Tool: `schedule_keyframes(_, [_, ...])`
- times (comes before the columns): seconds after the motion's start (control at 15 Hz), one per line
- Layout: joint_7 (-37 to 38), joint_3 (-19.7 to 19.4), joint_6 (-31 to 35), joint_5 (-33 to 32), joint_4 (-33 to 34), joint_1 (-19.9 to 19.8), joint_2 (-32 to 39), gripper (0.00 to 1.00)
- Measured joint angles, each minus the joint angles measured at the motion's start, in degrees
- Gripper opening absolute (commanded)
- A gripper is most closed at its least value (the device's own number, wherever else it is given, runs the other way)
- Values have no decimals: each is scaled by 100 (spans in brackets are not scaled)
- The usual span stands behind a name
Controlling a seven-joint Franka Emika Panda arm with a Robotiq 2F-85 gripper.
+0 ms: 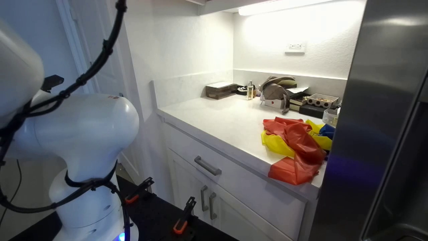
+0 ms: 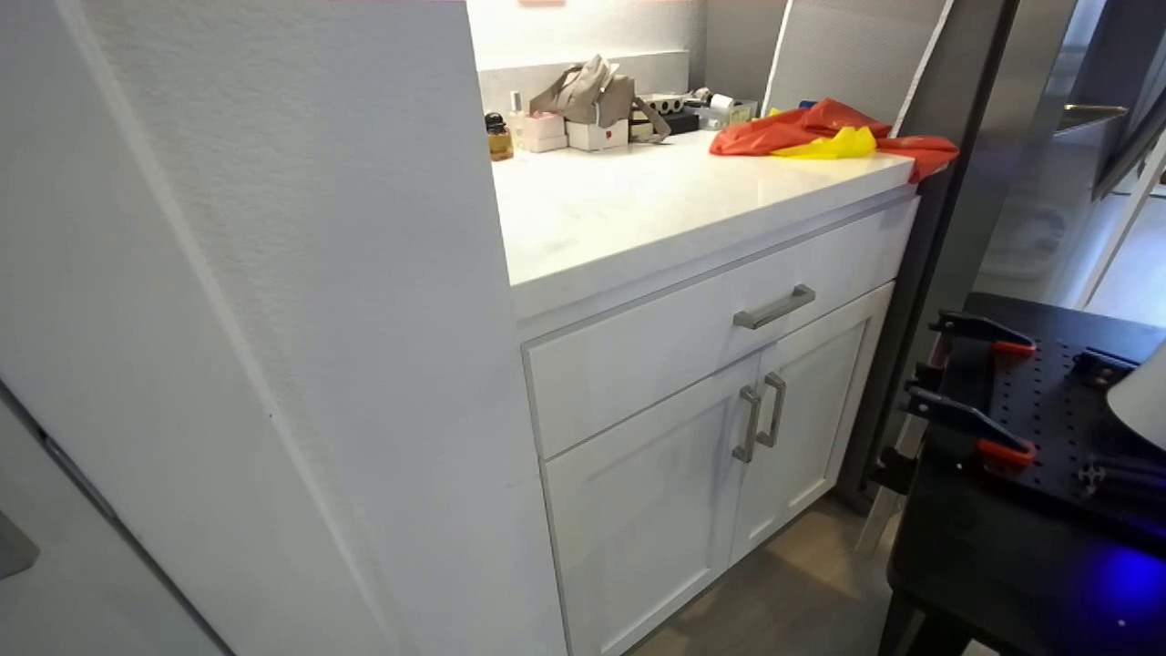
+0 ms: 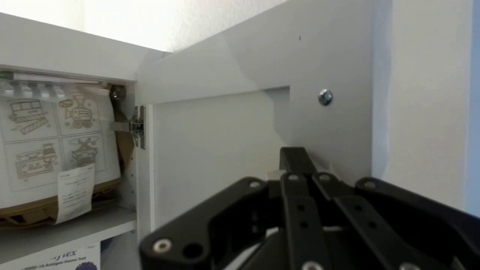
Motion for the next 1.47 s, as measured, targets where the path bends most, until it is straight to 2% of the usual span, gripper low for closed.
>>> schedule_keyframes(0.27, [0,57,1,46,-1,230,170,0])
schedule_keyframes(0.6, [75,295,35,-16,3,92,429,0])
schedule_keyframes(0.73, [412,582,-79,-319,13,-336,516,0])
schedule_keyframes(0.93, [1271,1330,-532,-1155,98,-1433,596,0])
schedule_keyframes(1.07, [1842,1818,-982,-1733,251,-2081,597,0])
schedule_keyframes(1.2, [2310,2190,-1603,-2260,500,-2569,591,1])
schedule_keyframes(1.27, [2491,2324,-1951,-2489,642,-2750,588,26])
schedule_keyframes(1.33, [2642,2432,-2334,-2705,792,-2900,586,27])
schedule_keyframes(1.47, [2854,2568,-3166,-3062,1107,-3119,586,41])
